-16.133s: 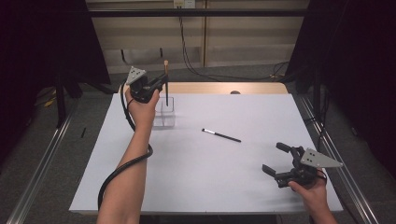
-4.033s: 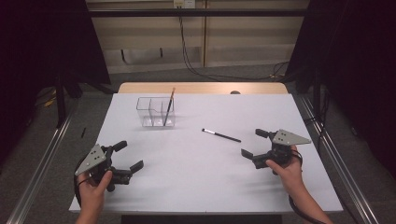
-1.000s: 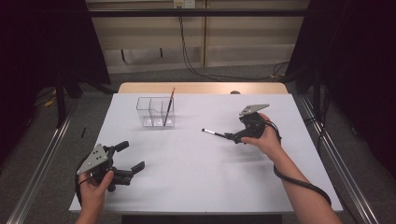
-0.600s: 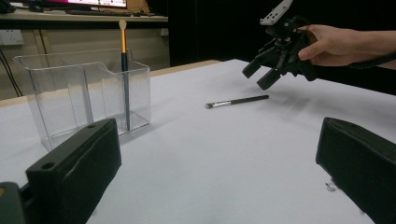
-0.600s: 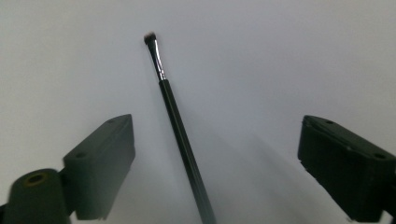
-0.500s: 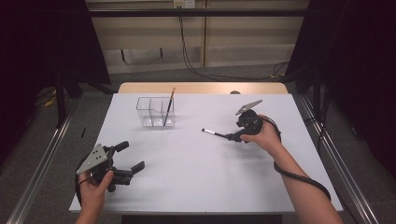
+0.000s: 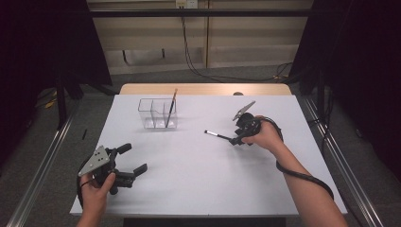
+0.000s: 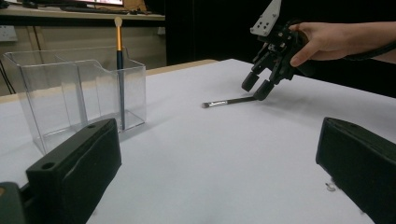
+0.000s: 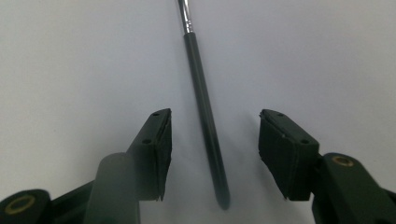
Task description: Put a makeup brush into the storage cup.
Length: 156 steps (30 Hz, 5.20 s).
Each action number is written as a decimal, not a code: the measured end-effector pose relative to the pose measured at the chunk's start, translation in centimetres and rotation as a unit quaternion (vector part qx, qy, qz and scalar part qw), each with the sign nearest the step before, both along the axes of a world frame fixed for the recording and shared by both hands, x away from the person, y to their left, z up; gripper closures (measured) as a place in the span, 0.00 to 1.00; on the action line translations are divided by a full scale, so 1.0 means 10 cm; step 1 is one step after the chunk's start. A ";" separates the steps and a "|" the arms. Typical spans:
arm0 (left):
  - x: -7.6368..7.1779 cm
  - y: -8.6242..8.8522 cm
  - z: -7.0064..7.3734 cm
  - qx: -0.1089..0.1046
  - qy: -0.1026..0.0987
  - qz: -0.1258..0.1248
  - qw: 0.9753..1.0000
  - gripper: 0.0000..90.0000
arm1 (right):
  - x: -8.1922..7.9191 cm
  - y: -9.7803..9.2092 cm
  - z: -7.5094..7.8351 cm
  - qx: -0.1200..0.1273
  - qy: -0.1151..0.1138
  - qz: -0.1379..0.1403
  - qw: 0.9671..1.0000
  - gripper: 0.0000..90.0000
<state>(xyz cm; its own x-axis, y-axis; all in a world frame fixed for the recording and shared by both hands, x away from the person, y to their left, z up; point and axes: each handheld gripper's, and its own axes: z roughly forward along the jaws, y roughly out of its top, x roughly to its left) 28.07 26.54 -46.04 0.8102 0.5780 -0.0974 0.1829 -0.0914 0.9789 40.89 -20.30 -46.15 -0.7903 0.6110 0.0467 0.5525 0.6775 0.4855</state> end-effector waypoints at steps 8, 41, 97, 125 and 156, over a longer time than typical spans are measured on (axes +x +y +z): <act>0.00 0.00 -0.01 -0.002 0.002 -0.002 1.000 0.00 | 0.02 0.07 -0.01 -0.036 0.017 0.016 0.999 0.60; 0.01 0.00 0.00 -0.001 0.000 0.001 1.000 0.00 | 0.00 0.13 0.00 -0.033 0.035 -0.053 0.997 0.95; 0.00 -0.02 0.00 0.000 -0.001 0.010 1.000 0.00 | -0.64 -0.22 0.03 0.313 -0.095 -0.082 0.942 0.95; 0.02 -0.06 -0.01 -0.002 0.004 0.008 1.000 0.00 | -0.95 -0.15 0.01 0.385 -0.127 -0.045 0.913 0.95; 0.13 -0.26 0.05 -0.020 0.021 -0.002 1.000 0.00 | -1.06 -0.04 0.01 0.388 -0.129 -0.019 0.912 0.95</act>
<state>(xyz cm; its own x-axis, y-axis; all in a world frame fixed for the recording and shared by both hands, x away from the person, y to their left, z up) 29.39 23.94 -45.50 0.8075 0.5694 -0.1544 0.2233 -0.0528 0.9733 30.25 -20.69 -46.03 -0.8149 0.5009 0.2916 0.3676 0.0577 0.9282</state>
